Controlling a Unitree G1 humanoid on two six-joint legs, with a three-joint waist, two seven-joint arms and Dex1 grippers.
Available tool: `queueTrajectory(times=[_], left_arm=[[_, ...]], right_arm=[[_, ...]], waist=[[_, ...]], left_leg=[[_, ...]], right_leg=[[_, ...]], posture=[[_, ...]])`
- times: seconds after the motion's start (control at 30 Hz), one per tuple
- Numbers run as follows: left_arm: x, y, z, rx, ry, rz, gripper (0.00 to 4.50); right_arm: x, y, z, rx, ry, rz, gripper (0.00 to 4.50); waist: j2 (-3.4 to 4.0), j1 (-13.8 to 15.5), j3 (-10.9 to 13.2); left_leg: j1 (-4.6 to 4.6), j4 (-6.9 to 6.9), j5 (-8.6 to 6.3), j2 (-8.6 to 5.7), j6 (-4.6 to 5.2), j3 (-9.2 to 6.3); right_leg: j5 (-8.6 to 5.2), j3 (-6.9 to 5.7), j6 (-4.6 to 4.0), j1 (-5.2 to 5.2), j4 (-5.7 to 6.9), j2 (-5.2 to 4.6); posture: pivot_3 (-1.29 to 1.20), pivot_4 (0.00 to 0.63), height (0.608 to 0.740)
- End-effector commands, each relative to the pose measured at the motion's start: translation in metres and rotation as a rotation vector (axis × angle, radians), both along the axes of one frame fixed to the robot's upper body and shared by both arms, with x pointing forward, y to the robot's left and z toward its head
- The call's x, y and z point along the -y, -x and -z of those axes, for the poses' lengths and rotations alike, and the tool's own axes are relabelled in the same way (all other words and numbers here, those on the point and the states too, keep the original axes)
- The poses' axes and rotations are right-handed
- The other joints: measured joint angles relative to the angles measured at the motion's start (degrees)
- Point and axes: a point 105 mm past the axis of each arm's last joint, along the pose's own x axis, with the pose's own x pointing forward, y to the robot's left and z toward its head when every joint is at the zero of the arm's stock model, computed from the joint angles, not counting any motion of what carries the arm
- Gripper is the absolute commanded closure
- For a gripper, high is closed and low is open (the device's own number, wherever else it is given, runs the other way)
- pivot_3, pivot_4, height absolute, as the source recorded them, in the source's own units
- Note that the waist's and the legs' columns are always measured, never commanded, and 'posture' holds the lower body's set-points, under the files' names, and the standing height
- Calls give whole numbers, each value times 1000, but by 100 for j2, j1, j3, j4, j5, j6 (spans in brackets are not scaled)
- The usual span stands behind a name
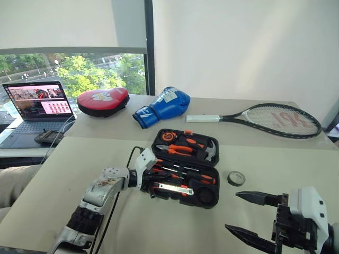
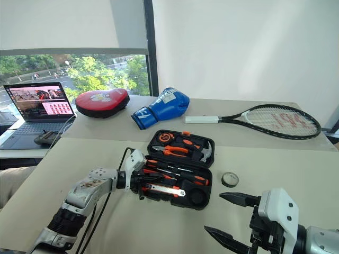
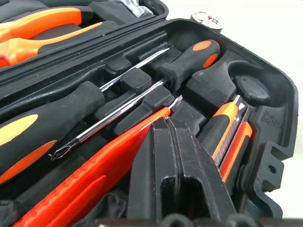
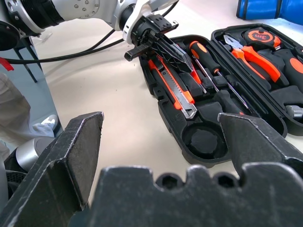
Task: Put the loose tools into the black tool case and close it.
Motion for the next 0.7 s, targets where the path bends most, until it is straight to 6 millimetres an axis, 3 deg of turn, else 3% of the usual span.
queueTrajectory(times=[0.03, 0.37, 0.53, 0.6, 0.7], left_arm=[[-13, 13, 41, -105, -157, -20, 4481], [-18, 24, 66, -57, -218, 2, 4481], [-23, 26, 80, 66, -208, 12, 4481], [-23, 22, 76, 92, -126, -48, 4481], [-24, 14, 44, 150, 60, -102, 4481]], right_arm=[[-1, 0, -8, 40, 2, -6, 0], [0, -14, 1, 4, 17, 50, 0], [5, -32, 3, 17, 40, 102, 0], [6, -37, 4, 24, 51, 115, 0], [9, -47, 4, 39, 60, 143, 0]], waist=[[0, -20, -5], [25, -57, -85], [42, -81, -110], [46, -65, -121], [84, -82, -137]], left_leg=[[4, -4, 0, 0, 0, 1], [47, -31, -5, 11, -2, 8], [56, -37, -6, 12, -2, 9], [63, -40, -9, 11, -1, 11], [64, -42, -15, 7, 5, 17]], right_leg=[[0, 0, 0, 2, -1, 1], [-21, 4, -28, 4, -5, 4], [-32, 9, -43, 6, -6, 1], [-40, 9, -54, 12, -6, -4], [-45, 15, -54, 11, -6, -11]], posture=[[0, 150, 740], [0, 150, 740], [0, 150, 740], [0, 150, 740], [0, 150, 740]])
